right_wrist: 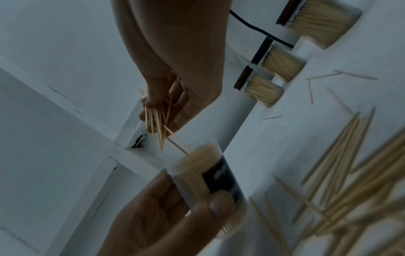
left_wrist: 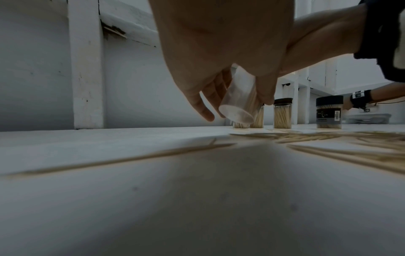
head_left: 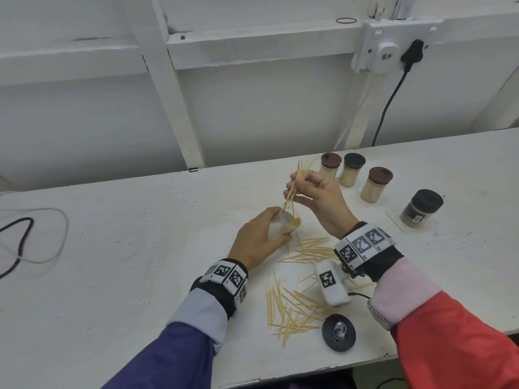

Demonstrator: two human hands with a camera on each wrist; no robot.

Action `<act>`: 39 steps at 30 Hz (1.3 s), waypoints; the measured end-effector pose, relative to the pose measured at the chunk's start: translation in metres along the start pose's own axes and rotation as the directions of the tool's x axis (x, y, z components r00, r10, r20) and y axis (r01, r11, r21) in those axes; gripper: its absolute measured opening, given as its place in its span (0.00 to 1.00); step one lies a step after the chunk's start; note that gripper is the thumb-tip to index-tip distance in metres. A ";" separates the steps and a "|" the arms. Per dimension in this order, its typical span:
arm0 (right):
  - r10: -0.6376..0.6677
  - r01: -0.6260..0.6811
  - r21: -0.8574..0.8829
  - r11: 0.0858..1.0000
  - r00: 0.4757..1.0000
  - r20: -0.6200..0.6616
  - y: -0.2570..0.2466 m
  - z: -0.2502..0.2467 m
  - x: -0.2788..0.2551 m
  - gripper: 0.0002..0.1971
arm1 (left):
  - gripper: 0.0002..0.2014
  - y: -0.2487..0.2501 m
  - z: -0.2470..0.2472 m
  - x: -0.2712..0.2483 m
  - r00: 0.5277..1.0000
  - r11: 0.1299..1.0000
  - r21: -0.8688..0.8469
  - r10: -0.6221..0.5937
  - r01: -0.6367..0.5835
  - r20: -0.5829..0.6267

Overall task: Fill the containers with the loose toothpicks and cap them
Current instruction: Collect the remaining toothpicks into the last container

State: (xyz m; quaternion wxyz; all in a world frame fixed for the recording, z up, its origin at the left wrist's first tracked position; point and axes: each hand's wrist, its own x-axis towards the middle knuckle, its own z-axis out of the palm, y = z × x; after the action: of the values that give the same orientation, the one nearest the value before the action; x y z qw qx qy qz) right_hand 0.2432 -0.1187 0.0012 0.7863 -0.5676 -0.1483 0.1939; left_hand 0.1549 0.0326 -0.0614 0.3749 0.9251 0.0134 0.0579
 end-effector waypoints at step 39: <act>-0.032 0.026 -0.181 0.983 0.999 -0.029 0.028 0.009 -0.001 0.11 | 0.26 0.008 -0.005 -0.002 1.000 0.999 -0.041 -0.003 0.003 -0.018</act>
State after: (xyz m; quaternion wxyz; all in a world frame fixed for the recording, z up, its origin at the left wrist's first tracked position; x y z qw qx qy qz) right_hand 0.2343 -0.1038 -0.0223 0.7366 -0.6373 -0.1608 0.1592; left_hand 0.1519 0.0300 -0.0530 0.3938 0.9167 0.0169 0.0659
